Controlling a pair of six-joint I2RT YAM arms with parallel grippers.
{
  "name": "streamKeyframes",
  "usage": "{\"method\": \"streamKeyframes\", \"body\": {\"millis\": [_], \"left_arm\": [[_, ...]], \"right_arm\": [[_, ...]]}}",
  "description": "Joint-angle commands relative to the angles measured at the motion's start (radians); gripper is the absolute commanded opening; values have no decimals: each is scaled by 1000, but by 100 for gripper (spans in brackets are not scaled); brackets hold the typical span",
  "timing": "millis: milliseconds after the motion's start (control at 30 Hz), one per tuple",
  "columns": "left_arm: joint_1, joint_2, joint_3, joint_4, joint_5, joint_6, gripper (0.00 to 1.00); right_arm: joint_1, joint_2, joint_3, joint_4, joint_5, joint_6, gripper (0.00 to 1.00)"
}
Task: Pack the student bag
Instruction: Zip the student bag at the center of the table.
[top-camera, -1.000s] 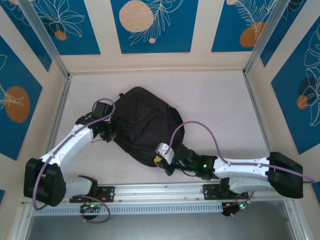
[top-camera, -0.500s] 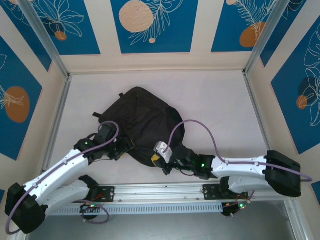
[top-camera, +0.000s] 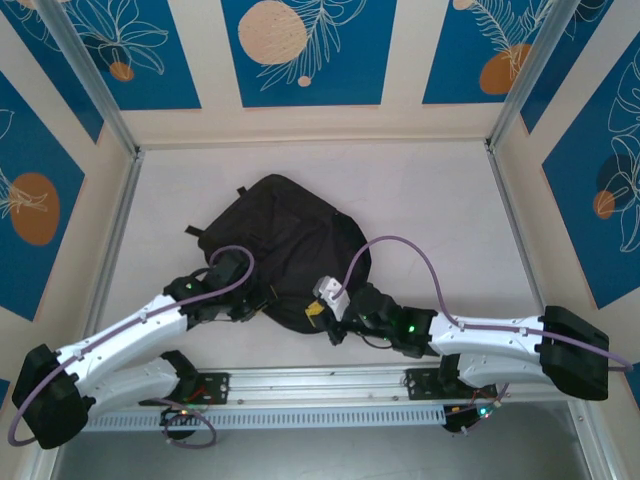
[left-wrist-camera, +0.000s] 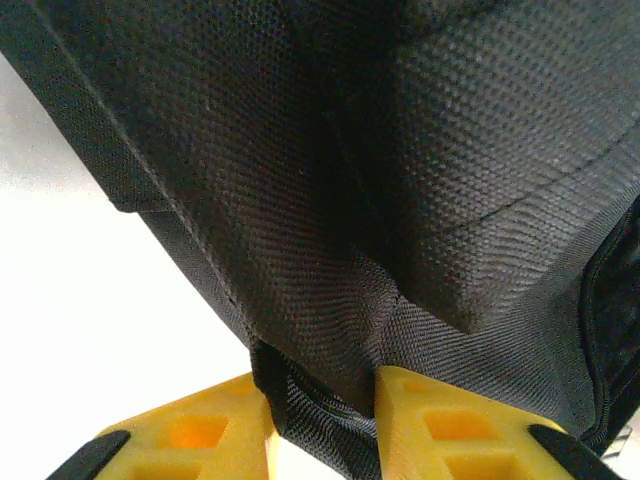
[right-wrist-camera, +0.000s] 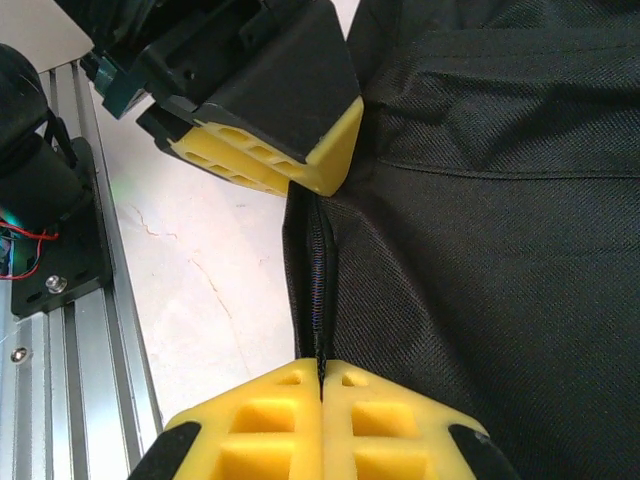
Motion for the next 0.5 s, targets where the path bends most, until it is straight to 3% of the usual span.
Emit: {"method": "streamKeyframes", "body": {"millis": [0,267,467], "left_arm": [[-29,-26,22,-26,9,-40,28],[-75,-70,12,-49,4,-73,28],[-114,-58,-10,-27,-6,-105,36]], "right_arm": [[-10,-19,-10,14,-18,23,0],[-20,-19,-19,33,-21,38,0],[-25,-18,-24,48,-22,47,0]]}}
